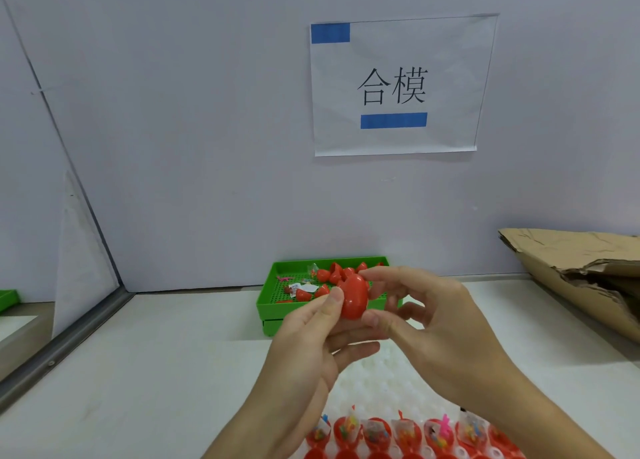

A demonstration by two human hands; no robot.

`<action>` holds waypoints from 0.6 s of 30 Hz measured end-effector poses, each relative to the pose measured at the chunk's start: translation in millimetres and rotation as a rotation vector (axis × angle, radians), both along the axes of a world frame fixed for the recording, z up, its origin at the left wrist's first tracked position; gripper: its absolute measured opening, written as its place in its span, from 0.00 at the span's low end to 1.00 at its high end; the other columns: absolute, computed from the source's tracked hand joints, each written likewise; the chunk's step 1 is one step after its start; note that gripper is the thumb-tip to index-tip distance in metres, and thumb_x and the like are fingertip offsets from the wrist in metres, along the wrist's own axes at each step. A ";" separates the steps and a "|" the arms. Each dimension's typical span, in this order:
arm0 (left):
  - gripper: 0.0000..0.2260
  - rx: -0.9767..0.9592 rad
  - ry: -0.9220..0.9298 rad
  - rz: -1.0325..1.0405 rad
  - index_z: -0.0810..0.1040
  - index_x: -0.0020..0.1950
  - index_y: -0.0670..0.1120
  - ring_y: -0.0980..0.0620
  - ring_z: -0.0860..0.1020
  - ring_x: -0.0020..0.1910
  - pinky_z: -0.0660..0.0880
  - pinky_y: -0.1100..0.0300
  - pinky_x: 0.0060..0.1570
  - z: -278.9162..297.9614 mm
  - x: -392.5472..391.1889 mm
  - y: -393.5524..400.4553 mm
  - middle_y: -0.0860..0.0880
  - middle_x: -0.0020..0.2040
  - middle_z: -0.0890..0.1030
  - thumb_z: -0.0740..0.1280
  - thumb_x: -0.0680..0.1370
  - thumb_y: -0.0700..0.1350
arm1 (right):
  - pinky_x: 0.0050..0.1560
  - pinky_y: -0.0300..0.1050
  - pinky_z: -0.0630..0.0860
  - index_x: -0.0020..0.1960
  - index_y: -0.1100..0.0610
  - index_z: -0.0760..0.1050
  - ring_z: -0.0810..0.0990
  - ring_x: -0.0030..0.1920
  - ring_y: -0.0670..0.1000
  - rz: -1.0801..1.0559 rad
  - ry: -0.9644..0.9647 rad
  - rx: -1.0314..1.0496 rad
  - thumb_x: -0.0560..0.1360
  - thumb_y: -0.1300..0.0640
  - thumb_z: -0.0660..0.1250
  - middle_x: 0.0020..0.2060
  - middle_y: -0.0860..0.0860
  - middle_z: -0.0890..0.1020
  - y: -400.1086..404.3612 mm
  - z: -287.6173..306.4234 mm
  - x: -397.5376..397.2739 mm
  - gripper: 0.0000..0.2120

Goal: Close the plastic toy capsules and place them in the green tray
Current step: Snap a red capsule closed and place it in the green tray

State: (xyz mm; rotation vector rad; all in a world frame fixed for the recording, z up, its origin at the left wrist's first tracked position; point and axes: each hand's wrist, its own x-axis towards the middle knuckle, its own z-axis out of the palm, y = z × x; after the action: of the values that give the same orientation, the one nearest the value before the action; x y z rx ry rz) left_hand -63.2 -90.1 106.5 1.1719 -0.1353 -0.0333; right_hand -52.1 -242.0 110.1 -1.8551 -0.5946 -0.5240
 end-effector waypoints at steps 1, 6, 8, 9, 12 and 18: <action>0.17 0.004 -0.009 0.002 0.85 0.48 0.39 0.44 0.84 0.42 0.82 0.57 0.40 -0.6 0.8 0.2 0.35 0.46 0.85 0.65 0.73 0.51 | 0.42 0.45 0.79 0.53 0.38 0.79 0.79 0.42 0.48 -0.008 -0.009 -0.011 0.70 0.62 0.77 0.42 0.40 0.82 0.0 0.4 -0.3 0.21; 0.22 0.046 -0.041 0.026 0.79 0.55 0.33 0.38 0.84 0.49 0.82 0.57 0.45 -4.9 3.8 3.6 0.34 0.48 0.84 0.71 0.70 0.49 | 0.44 0.38 0.79 0.58 0.43 0.81 0.81 0.44 0.46 -0.038 -0.093 -0.107 0.68 0.55 0.79 0.43 0.40 0.83 3.0 0.8 -4.5 0.20; 0.22 0.064 -0.042 0.026 0.77 0.54 0.32 0.35 0.83 0.50 0.82 0.58 0.43 -5.5 4.5 5.4 0.32 0.48 0.83 0.72 0.70 0.48 | 0.45 0.33 0.78 0.61 0.48 0.81 0.81 0.45 0.43 -0.074 -0.087 -0.133 0.69 0.56 0.79 0.42 0.38 0.83 6.5 -1.3 -6.1 0.22; 0.21 0.077 -0.043 0.030 0.76 0.52 0.33 0.36 0.84 0.49 0.82 0.58 0.42 -6.1 5.1 6.1 0.32 0.46 0.84 0.72 0.69 0.48 | 0.46 0.31 0.78 0.62 0.49 0.81 0.81 0.45 0.42 -0.086 -0.081 -0.137 0.69 0.57 0.78 0.42 0.37 0.82 7.9 -2.5 -6.7 0.22; 0.23 0.170 -0.059 0.034 0.78 0.52 0.37 0.42 0.86 0.46 0.82 0.58 0.38 -7.5 5.4 5.0 0.38 0.44 0.86 0.73 0.67 0.53 | 0.47 0.31 0.79 0.59 0.46 0.81 0.83 0.46 0.41 -0.057 -0.032 -0.081 0.71 0.57 0.76 0.43 0.38 0.84 8.8 -6.8 -4.8 0.17; 0.26 0.399 -0.111 0.096 0.79 0.55 0.52 0.53 0.85 0.44 0.80 0.58 0.36 -10.1 5.5 2.8 0.54 0.46 0.86 0.67 0.64 0.67 | 0.52 0.46 0.81 0.60 0.50 0.77 0.86 0.47 0.49 -0.178 0.367 0.354 0.74 0.59 0.73 0.47 0.50 0.86 -38.0 2.0 40.6 0.16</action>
State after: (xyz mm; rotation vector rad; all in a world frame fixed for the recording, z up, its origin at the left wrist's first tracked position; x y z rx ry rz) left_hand -57.7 -87.3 96.4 1.5785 -0.1757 0.0933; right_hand -11.5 -280.0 112.1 -1.6163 -0.0826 -0.3626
